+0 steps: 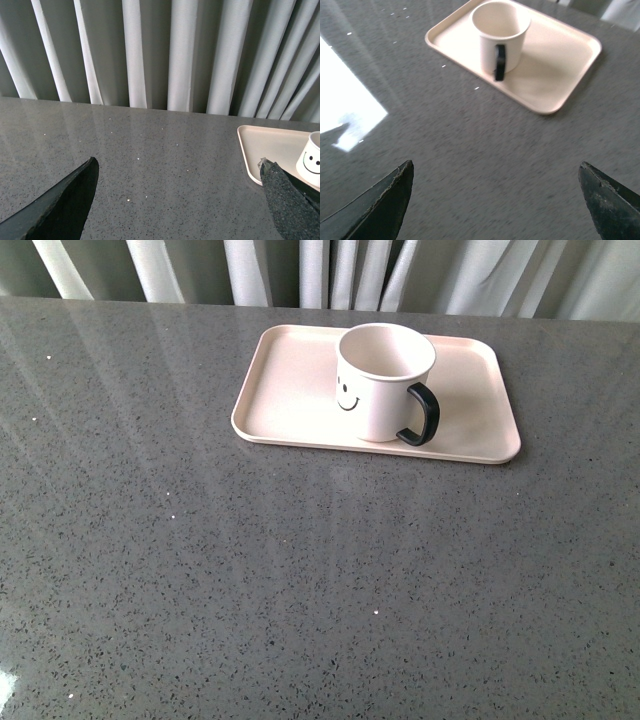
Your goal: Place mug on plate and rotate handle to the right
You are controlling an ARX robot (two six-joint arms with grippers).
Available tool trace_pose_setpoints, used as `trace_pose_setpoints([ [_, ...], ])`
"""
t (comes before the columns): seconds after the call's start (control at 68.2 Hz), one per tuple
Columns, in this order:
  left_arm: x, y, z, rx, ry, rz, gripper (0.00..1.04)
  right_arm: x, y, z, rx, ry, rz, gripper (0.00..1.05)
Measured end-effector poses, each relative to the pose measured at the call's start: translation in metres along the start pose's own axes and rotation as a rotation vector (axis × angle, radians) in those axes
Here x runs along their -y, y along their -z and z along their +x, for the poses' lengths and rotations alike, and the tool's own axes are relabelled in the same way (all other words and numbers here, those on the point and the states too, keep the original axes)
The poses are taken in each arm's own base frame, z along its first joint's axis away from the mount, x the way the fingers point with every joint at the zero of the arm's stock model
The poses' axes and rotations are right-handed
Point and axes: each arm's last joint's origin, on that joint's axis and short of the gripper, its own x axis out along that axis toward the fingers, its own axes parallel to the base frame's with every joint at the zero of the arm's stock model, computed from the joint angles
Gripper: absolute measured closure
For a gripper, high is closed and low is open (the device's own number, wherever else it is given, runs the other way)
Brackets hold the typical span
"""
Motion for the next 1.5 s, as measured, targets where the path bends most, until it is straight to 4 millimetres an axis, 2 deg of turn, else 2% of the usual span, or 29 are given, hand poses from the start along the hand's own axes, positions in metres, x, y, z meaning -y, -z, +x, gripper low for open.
trace_pose_setpoints([
  [0.147, 0.0, 0.0, 0.0, 0.0, 0.0, 0.0, 0.09, 0.03, -0.023, 0.049, -0.013, 0.065, -0.032, 0.09],
  [0.293, 0.0, 0.0, 0.0, 0.0, 0.0, 0.0, 0.09, 0.043, -0.041, 0.098, -0.062, 0.066, -0.015, 0.09],
  [0.396, 0.0, 0.0, 0.0, 0.0, 0.0, 0.0, 0.09, 0.043, -0.054, 0.129, -0.08, 0.037, 0.01, 0.09],
  [0.558, 0.0, 0.0, 0.0, 0.0, 0.0, 0.0, 0.09, 0.032, -0.073, 0.175, -0.129, 0.004, 0.079, 0.09],
  [0.748, 0.0, 0.0, 0.0, 0.0, 0.0, 0.0, 0.09, 0.019, -0.082, 0.218, -0.194, -0.005, 0.151, 0.09],
  [0.924, 0.0, 0.0, 0.0, 0.0, 0.0, 0.0, 0.09, 0.017, -0.079, 0.242, -0.255, 0.005, 0.216, 0.09],
  [1.159, 0.0, 0.0, 0.0, 0.0, 0.0, 0.0, 0.09, 0.018, -0.084, 0.254, -0.271, 0.018, 0.281, 0.1],
  [1.365, 0.0, 0.0, 0.0, 0.0, 0.0, 0.0, 0.09, 0.016, -0.083, 0.263, -0.301, 0.016, 0.323, 0.3],
  [1.497, 0.0, 0.0, 0.0, 0.0, 0.0, 0.0, 0.09, 0.014, -0.078, 0.267, -0.326, 0.018, 0.336, 0.5],
])
